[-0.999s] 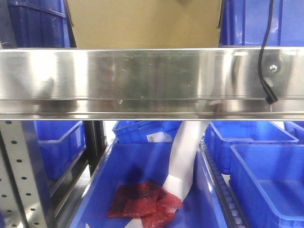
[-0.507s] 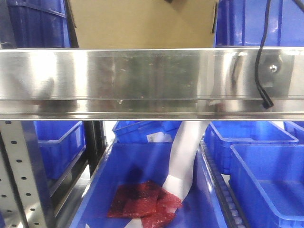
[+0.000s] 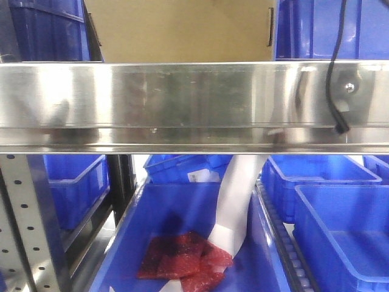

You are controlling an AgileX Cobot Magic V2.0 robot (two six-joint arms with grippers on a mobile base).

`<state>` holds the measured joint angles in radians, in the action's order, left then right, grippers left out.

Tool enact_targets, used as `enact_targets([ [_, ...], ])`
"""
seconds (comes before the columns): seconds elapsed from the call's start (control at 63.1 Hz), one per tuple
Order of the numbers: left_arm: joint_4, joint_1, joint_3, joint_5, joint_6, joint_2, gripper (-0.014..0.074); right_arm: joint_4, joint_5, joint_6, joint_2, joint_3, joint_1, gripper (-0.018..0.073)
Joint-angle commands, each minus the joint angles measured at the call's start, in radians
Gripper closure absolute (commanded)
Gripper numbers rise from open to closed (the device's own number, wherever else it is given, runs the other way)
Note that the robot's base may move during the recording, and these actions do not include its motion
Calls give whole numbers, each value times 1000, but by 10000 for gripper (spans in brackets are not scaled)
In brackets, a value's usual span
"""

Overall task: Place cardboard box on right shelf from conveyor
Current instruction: 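Lower the box flat onto the upper shelf and open the right gripper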

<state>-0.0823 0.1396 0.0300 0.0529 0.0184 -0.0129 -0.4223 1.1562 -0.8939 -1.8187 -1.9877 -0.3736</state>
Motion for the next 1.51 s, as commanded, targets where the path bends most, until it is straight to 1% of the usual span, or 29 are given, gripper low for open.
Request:
enact_targets([
  [0.0, -9, -1, -3, -92, -7, -11, 715, -47, -69, 53, 80, -32, 1, -64],
  [0.063, -9, -1, -3, -92, -7, -11, 715, -50, -77, 91, 86, -32, 1, -64],
  [0.238, -9, -1, -3, -92, -7, -11, 715, -53, -144, 241, 95, -32, 4, -64],
  [0.476, -9, -1, -3, -92, -7, -11, 715, -53, -195, 319, 95, -32, 29, -64],
  [0.777, -9, -1, -3, -92, -7, -11, 715, -53, -222, 469, 108, -32, 63, -55],
  [0.84, -9, -1, -3, -92, -7, -11, 715, -53, -220, 497, 115, -32, 73, -21],
  [0.888, -9, -1, -3, -92, -7, -11, 715, -53, -212, 522, 124, -32, 83, 32],
  [1.062, -9, -1, -3, -92, -7, -11, 715, -47, -155, 605, 164, -28, 128, 338],
  [1.157, -9, -1, -3, -92, -7, -11, 715, -2, -155, 647, 201, 15, 153, 498],
  [1.221, -9, -1, -3, -92, -7, -11, 715, 55, -188, 690, 244, 73, 164, 481],
  [1.268, -9, -1, -3, -92, -7, -11, 715, 102, -215, 721, 277, 122, 172, 487],
  [1.284, -9, -1, -3, -92, -7, -11, 715, 132, -237, 731, 301, 159, 172, 487],
  [1.331, -9, -1, -3, -92, -7, -11, 715, 173, -275, 750, 345, 227, 172, 487],
  [1.379, -9, -1, -3, -92, -7, -11, 715, 196, -308, 758, 384, 288, 172, 487],
  [1.49, -9, -1, -3, -92, -7, -11, 715, 199, -391, 767, 490, 463, 172, 487],
])
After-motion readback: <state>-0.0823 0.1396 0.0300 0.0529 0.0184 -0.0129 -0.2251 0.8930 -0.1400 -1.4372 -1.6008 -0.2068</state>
